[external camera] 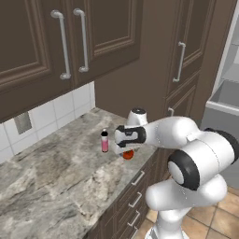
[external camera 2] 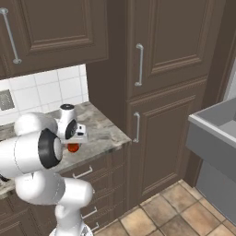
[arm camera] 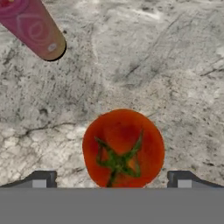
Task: Place the lemon wedge and tomato inside the fridge drawer. Close the drawer after placing the vegetables.
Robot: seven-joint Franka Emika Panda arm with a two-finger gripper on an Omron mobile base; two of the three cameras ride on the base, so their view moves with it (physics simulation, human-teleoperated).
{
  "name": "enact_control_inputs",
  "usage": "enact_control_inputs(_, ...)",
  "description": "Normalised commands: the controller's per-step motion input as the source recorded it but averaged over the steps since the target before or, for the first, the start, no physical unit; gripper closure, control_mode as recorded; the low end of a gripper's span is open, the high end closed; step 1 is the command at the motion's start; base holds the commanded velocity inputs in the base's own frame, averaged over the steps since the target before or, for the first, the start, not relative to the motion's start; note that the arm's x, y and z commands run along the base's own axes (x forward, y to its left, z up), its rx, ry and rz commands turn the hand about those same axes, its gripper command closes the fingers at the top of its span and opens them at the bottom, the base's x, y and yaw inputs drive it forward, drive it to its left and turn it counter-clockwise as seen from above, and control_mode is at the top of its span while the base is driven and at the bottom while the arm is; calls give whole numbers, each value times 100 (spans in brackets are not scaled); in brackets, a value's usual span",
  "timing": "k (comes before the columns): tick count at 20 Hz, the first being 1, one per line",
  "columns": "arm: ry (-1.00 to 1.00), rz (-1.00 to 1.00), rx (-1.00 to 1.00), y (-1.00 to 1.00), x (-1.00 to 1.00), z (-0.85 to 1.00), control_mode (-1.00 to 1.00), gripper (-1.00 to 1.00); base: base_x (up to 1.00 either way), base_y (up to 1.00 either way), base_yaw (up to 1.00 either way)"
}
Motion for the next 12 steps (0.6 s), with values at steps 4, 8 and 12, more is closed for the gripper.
enact_control_inputs(4,2,0,-6,0,8,-45,-100,-100,0,0,0)
enact_control_inputs(8,0,0,-4,0,1,-30,-100,-100,0,0,0)
enact_control_inputs(12,0,0,-5,0,0,-25,-100,-100,0,0,0)
